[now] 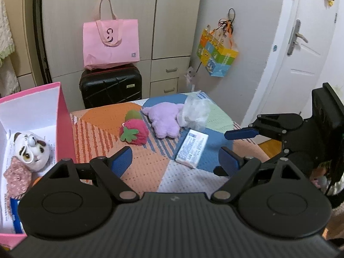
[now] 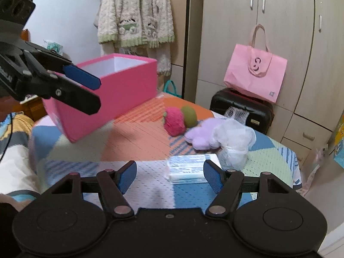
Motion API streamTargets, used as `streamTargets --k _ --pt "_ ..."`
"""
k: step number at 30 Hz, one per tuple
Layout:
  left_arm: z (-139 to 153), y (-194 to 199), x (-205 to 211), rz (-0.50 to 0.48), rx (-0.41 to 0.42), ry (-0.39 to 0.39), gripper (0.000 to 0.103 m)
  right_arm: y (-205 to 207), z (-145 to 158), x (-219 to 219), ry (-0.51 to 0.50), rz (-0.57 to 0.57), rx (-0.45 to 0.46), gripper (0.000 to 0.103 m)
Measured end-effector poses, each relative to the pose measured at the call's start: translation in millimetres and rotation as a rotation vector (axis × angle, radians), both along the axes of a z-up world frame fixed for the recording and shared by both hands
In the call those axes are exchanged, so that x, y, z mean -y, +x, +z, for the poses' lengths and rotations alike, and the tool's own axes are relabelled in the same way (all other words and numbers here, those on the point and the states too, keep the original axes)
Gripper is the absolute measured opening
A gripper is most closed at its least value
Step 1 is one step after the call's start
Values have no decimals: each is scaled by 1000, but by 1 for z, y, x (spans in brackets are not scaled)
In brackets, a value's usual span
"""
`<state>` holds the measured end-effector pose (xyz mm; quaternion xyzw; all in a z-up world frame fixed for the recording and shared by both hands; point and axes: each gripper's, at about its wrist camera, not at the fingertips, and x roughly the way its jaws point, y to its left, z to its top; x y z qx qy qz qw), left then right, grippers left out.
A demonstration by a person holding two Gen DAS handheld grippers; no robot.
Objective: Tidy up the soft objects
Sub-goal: 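Grasp the white wipes pack with right gripper while left gripper grasps pink strawberry plush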
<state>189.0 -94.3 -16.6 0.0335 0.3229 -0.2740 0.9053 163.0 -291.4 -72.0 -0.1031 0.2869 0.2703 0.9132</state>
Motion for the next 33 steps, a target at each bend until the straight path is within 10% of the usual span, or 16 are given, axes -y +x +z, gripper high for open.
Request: streamTargets --k 33 --pt "-89 114 29 337 40 -9 83 63 -52 -6 -46 -1 -60 93"
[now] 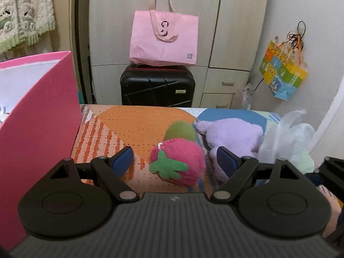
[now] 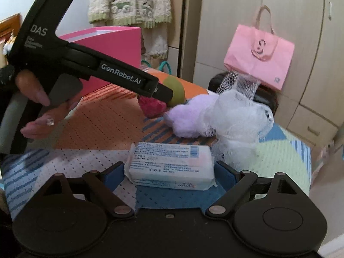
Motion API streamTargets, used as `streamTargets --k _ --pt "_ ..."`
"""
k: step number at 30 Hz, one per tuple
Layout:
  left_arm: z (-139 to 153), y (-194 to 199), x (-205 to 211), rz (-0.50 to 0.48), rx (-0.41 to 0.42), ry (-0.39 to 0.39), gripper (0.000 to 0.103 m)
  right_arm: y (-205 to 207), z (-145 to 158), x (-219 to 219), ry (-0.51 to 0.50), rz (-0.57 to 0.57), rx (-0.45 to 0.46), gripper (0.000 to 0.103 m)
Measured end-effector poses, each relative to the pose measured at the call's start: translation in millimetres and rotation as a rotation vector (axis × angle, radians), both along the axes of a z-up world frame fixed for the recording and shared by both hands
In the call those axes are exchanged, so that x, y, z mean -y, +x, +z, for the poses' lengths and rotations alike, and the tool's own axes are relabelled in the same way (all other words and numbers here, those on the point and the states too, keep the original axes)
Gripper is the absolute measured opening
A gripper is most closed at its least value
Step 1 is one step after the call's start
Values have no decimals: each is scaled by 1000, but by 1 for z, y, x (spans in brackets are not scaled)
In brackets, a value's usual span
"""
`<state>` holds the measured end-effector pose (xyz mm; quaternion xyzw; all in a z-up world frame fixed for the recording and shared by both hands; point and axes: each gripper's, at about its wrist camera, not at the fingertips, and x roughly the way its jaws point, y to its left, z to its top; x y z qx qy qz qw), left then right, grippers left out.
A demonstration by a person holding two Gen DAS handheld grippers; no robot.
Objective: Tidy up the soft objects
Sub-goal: 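Grasp the white wipes pack with right gripper while left gripper grasps pink strawberry plush, then lift and carry the white pack and strawberry plush toward the pink box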
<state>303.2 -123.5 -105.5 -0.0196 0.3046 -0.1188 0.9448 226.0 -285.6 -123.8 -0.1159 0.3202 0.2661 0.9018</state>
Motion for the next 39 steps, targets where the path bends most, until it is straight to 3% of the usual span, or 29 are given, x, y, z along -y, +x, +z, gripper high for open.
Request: streamTargets --k 4,8,11,17,27,39 --pt "-6 6 -1 -6 -47 -17 62 1 -4 -2 15 -31 -19 93" --pt "-12 9 0 -6 -73 -18 47 3 -5 -3 18 -47 -16 95" --pt "-13 6 2 -3 -63 -6 45 3 -6 -4 19 -60 -14 95" --pt "-6 -10 -1 -10 -52 -22 44 -6 -3 -1 62 -111 -17 84" --pt "6 -54 -13 -47 -70 -64 44 -33 0 -4 132 -137 -26 83" --pt "15 -100 -35 -79 -93 -76 44 -64 4 -9 132 -172 -20 83"
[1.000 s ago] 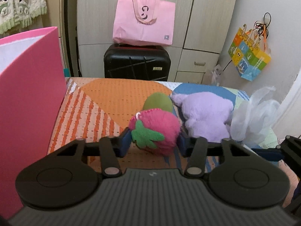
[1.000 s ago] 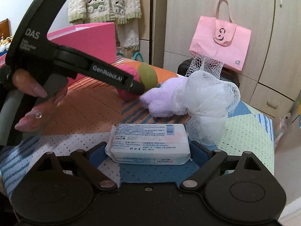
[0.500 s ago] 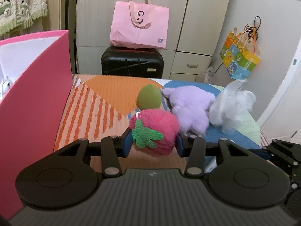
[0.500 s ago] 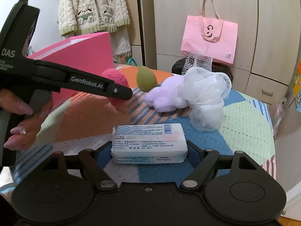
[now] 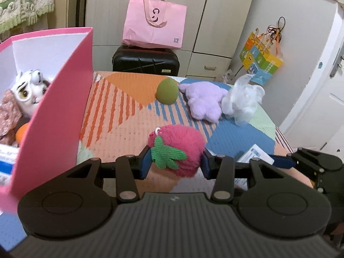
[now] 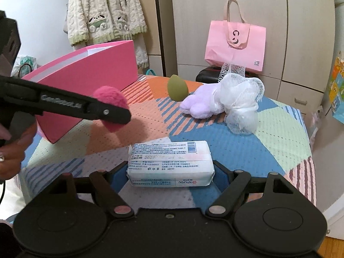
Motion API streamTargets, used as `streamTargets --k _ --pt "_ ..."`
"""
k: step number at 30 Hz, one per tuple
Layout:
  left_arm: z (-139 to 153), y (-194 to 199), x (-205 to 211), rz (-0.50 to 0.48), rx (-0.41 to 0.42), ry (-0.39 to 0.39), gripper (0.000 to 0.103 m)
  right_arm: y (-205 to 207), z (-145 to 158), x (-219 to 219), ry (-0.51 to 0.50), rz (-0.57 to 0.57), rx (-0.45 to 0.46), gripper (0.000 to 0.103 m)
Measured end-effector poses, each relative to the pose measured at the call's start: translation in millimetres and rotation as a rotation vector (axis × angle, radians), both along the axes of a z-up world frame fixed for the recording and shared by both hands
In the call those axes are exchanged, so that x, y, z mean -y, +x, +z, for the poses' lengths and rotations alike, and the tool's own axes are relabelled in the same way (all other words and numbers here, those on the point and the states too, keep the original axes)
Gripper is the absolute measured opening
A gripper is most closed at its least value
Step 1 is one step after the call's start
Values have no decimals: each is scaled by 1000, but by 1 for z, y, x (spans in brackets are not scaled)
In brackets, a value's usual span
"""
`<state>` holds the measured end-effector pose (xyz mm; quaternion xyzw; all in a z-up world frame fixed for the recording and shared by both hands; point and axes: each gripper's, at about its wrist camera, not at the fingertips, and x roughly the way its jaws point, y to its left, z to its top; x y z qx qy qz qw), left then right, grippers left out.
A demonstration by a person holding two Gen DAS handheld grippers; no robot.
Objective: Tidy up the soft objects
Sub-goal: 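Lift and carry the white pack and strawberry plush toward the pink box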
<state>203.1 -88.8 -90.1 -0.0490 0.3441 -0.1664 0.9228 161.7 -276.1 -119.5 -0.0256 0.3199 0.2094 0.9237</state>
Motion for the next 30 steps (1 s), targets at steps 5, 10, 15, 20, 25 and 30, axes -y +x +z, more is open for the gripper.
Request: streamTargets --k 5,10,15,20,25,30 --pt "4 -23 -11 -23 -18 -6 44 -16 5 0 5 -16 3 83" --pt "9 -46 -23 -51 -37 -7 44 -32 13 -4 27 -11 -4 83" --pt "12 -63 -40 -73 -79 -16 44 -42 22 -14 34 26 -30 83" --pt "18 -79 -57 -95 -109 -19 44 -51 35 -28 45 82 -60 83" --pt "26 -94 -74 -101 -122 2 44 -61 47 -40 63 128 -92 83" --pt "34 -109 -91 -96 -106 28 44 -70 59 -54 71 165 -116 84"
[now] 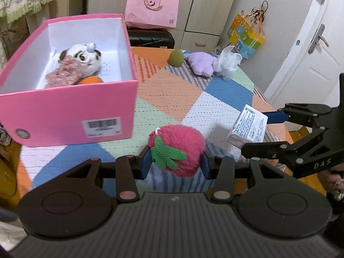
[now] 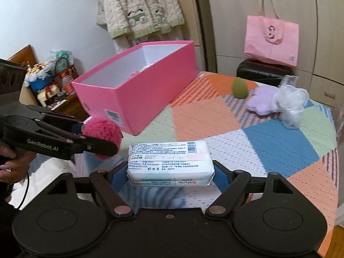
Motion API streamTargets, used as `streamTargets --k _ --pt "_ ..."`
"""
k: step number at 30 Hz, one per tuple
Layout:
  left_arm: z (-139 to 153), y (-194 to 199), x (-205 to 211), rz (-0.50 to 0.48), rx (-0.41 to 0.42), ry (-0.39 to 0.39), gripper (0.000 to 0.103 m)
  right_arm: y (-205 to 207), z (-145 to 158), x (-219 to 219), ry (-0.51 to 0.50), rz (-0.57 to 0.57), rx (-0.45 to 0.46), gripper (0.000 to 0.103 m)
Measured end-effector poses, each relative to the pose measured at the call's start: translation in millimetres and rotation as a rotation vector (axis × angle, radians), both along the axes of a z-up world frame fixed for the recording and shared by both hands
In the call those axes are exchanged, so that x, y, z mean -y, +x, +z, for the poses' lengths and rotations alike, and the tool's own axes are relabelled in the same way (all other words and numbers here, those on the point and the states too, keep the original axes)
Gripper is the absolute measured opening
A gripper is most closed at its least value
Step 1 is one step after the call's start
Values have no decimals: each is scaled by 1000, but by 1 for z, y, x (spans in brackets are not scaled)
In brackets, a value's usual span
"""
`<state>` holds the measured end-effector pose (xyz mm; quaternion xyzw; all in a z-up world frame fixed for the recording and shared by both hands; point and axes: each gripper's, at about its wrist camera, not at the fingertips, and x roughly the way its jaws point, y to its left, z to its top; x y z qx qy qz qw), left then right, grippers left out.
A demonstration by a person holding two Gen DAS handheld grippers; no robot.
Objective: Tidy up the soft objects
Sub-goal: 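Lift and carry the white pack and strawberry plush toward the pink box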
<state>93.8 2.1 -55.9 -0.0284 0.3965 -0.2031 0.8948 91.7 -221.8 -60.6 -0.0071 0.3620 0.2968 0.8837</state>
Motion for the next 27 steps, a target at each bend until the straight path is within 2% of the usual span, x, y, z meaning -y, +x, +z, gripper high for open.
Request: streamTargets --k 9,18,27 --pt "15 -19 -37 10 12 13 44 -13 19 -33 -10 83 -1 84" --pt "39 -23 -63 -13 22 -25 44 -12 42 -62 -24 158 48 84" --pt "68 -8 -89 -4 122 -15 44 9 70 -88 -32 238 130 84"
